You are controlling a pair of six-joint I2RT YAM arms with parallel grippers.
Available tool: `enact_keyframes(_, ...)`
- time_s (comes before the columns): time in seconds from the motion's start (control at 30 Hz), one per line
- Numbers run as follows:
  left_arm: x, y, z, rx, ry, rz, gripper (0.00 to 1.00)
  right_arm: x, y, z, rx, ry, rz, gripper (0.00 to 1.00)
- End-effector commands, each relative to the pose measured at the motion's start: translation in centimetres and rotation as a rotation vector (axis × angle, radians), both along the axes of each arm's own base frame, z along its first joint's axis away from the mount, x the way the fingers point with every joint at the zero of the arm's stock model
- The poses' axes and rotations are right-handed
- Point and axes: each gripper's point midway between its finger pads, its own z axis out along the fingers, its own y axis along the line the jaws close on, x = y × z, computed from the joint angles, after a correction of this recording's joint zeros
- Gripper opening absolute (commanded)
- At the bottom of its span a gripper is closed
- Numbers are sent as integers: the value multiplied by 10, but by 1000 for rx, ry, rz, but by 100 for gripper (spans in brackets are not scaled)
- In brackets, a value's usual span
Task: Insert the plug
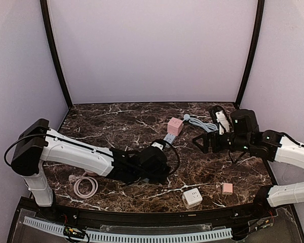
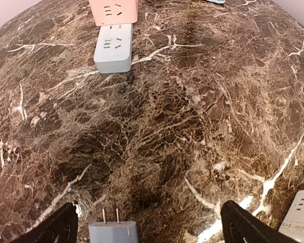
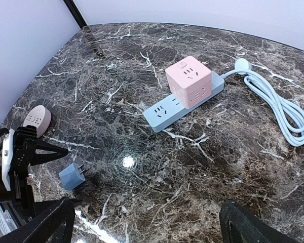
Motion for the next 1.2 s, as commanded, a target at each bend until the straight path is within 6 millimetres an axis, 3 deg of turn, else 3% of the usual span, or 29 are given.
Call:
enact_keyframes(0.0,3,14,-14,176,30,-22,97,-1,0,2,13,-16,2,99)
enact_keyframes(0.23,16,12,-23,195,139,-13,86,-2,-1,3,14,-23,3,99)
enact_keyframes(0.67,-8,27,-20,280,341,-44,77,-4,0,-1,16,-35,19,98)
enact_keyframes(0.9,-2,40,-26,341,417,-29,74,-6,1,2,37,-49,32,99)
enact_keyframes(1.17,1,39,-33,371,503,-48,65,-9,2,4,53,-53,45,99)
